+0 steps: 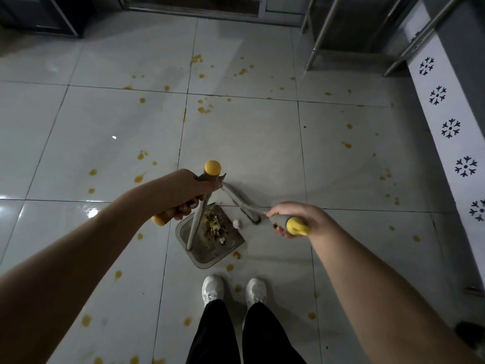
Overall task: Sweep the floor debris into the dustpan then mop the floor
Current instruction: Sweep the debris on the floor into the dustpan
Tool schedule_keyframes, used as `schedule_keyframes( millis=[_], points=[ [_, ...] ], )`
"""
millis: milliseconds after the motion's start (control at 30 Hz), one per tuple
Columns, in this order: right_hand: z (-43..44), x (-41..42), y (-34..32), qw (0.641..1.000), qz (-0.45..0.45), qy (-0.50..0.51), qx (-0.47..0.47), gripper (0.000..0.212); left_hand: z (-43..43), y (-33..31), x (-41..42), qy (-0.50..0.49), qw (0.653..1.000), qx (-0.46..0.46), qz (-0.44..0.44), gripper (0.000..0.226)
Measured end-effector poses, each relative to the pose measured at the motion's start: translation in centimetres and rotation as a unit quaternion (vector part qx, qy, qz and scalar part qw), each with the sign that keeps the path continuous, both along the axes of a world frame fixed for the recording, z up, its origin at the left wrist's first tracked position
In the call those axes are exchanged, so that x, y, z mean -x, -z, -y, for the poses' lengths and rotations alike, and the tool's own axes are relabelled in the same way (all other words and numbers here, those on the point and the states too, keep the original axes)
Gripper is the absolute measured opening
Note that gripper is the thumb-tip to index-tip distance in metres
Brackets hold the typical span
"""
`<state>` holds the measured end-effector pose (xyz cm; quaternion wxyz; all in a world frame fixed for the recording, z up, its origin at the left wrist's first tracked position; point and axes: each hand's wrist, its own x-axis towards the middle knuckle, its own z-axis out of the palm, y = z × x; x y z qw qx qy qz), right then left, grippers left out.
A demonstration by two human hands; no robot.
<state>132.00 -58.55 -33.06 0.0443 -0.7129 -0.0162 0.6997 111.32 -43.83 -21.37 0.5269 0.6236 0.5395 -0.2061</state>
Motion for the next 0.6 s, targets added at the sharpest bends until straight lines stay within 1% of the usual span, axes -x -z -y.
schedule_keyframes(
  millis=[100,233,267,333,467,600],
  points=[
    [0.1,1.8,0.8,1.0,-0.011,0.003,-0.02,0.021,-0.1,-0.2,-0.3,-0.001,1.0,0.001,0.007,0.051],
    [-0.7,0.5,-0.6,0.995,-0.093,0.031,0.013,0.027,-0.2,-0.2,-0.7,-0.002,1.0,0.001,0.006,0.053],
    [-0.9,-0.6,-1.3,0.995,-0.094,0.033,0.015,0.03,-0.1,-0.2,-0.7,-0.001,1.0,0.002,0.005,0.052],
    [-1.2,-2.9,-2.5,0.997,-0.067,0.026,0.009,0.031,-0.1,0.0,-0.5,0.0,1.0,0.003,0.007,0.052],
    [-1.0,-5.5,-3.5,0.999,-0.031,0.017,-0.006,0.021,-0.1,0.3,0.0,-0.008,1.0,0.007,0.004,0.05],
    [-0.8,-3.4,-1.8,0.998,-0.044,-0.011,0.036,0.033,-0.1,0.5,0.2,-0.014,1.0,0.007,-0.004,0.052]
  ],
)
